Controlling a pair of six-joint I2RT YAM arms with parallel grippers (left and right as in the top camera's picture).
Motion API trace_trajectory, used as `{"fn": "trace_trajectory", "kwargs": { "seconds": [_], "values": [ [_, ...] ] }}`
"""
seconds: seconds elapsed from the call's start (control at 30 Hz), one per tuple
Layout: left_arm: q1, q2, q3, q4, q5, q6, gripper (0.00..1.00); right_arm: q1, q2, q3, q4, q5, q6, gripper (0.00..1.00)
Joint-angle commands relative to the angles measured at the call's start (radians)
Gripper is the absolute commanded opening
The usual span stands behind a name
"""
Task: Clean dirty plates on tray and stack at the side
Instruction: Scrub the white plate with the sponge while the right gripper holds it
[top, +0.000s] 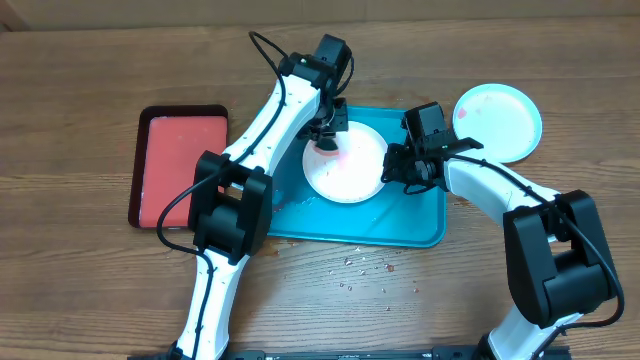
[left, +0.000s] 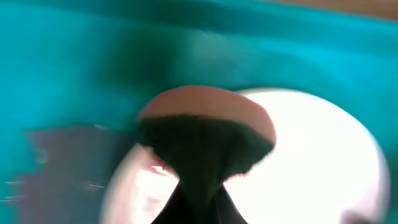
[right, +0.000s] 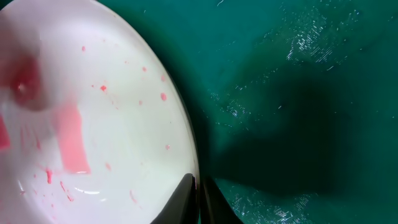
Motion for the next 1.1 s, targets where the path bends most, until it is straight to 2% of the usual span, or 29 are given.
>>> {"fn": "trace_trajectory", "kwargs": {
  "seconds": [0.0, 0.17, 0.37, 0.47, 0.63, 0.7, 0.87, 1.07],
  "values": [
    [-0.043, 0.025, 0.007, -0.01, 0.213, 0.052, 0.04, 0.0, 0.001, -0.006, 0.003, 0.018, 0.001, 0.06],
    [-0.105, 0.063, -0.019, -0.04, 0.185, 0.052, 0.04, 0.0, 0.001, -0.006, 0.003, 0.018, 0.001, 0.06],
    [-0.126, 0.082, -0.041, -0.085, 0.026, 0.051, 0.04, -0.002, 0.001, -0.006, 0.002, 0.026, 0.001, 0.06],
    [-0.118, 0.082, -0.041, -0.141, -0.109, 0.034, 0.04, -0.004, 0.001, -0.006, 0.003, 0.026, 0.001, 0.06],
    [-0.099, 0.082, -0.041, -0.241, -0.411, -0.136, 0.04, -0.006, 0.001, -0.006, 0.003, 0.037, 0.001, 0.06],
    [-0.089, 0.082, -0.041, -0.249, -0.473, -0.151, 0.04, -0.006, 0.001, -0.006, 0.003, 0.045, 0.001, 0.06],
    [-0.047, 0.081, -0.031, -0.242, -0.502, -0.151, 0.04, -0.006, 0.001, -0.006, 0.003, 0.045, -0.001, 0.04],
    [0.039, 0.046, 0.035, -0.268, -0.456, -0.151, 0.04, -0.005, 0.001, 0.002, 0.011, 0.045, -0.119, 0.04]
  ]
}}
